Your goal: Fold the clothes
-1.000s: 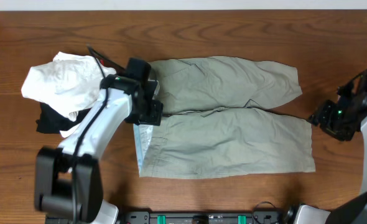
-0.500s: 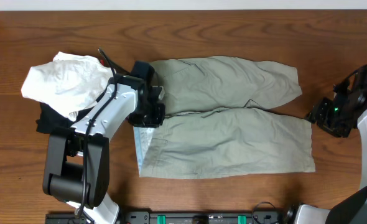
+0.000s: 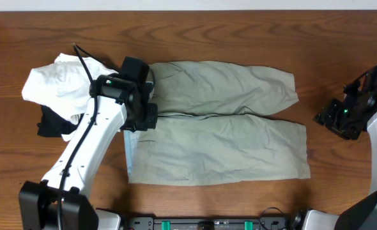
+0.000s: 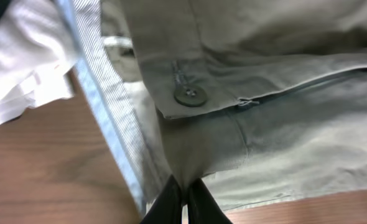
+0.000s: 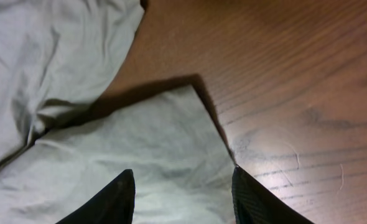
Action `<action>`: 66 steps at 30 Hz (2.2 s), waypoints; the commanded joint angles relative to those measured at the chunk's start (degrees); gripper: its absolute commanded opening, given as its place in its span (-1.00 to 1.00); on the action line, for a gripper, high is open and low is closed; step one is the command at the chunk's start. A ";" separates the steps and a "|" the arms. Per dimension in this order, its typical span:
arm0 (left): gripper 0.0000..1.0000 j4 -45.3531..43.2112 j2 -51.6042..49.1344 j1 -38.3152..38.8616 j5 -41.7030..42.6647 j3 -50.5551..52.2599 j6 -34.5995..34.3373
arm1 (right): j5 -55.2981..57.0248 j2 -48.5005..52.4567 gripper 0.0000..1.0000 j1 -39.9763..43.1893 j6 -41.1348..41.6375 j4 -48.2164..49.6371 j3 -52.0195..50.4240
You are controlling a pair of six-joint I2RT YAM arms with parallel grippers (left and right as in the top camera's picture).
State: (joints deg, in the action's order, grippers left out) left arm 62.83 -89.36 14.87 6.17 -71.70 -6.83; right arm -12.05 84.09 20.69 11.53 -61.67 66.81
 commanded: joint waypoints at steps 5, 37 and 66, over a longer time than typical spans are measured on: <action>-0.88 2.08 -6.32 -0.09 -4.31 0.33 -1.70 | -0.44 3.15 0.05 -1.77 0.85 5.64 0.46; -0.88 6.14 -5.81 -4.50 -18.36 -4.52 -11.26 | -3.54 23.69 -0.10 -3.85 2.49 12.39 0.46; -0.13 7.63 -6.51 -5.05 -17.31 -4.28 -11.26 | -1.97 35.58 -0.98 -19.98 3.96 44.78 0.48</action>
State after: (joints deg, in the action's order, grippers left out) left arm 70.28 -95.53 9.85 -10.52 -76.31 -18.02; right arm -22.48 115.66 0.89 13.23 -16.84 67.55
